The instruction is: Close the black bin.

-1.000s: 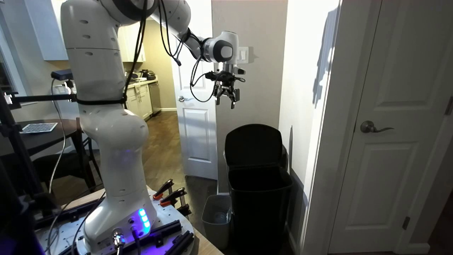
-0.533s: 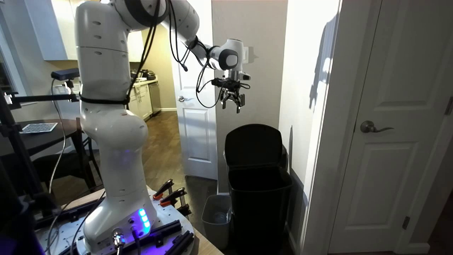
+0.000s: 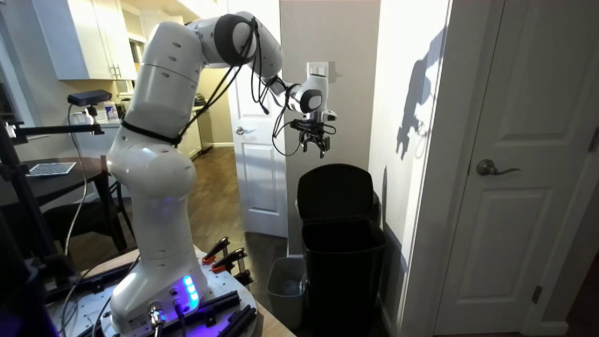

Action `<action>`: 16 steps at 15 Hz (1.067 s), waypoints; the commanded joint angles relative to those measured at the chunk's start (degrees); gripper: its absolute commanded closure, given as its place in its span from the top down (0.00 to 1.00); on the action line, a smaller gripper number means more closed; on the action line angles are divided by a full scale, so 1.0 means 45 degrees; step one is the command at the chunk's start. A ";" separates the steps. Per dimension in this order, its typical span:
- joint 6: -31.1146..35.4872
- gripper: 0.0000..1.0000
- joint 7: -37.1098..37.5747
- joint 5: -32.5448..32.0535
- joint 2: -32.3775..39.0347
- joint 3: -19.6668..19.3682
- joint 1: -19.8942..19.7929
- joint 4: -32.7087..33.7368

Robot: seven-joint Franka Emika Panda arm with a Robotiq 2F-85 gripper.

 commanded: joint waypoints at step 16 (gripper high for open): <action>-0.0040 1.00 0.1186 0.0466 0.5427 0.0691 -0.0032 0.6820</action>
